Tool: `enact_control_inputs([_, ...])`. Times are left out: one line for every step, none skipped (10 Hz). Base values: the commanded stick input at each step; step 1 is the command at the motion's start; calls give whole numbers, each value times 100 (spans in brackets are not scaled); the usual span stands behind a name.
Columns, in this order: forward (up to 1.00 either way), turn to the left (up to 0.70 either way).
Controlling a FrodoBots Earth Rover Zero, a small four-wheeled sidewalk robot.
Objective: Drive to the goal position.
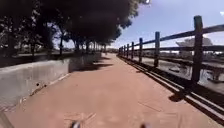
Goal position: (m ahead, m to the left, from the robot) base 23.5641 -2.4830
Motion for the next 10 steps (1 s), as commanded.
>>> enact_control_inputs([100,0])
enact_control_inputs([100,0])
enact_control_inputs([100,0])
enact_control_inputs([100,0])
enact_control_inputs([100,0])
enact_control_inputs([100,0])
enact_control_inputs([100,0])
enact_control_inputs([100,0])
enact_control_inputs([100,0])
enact_control_inputs([100,0])
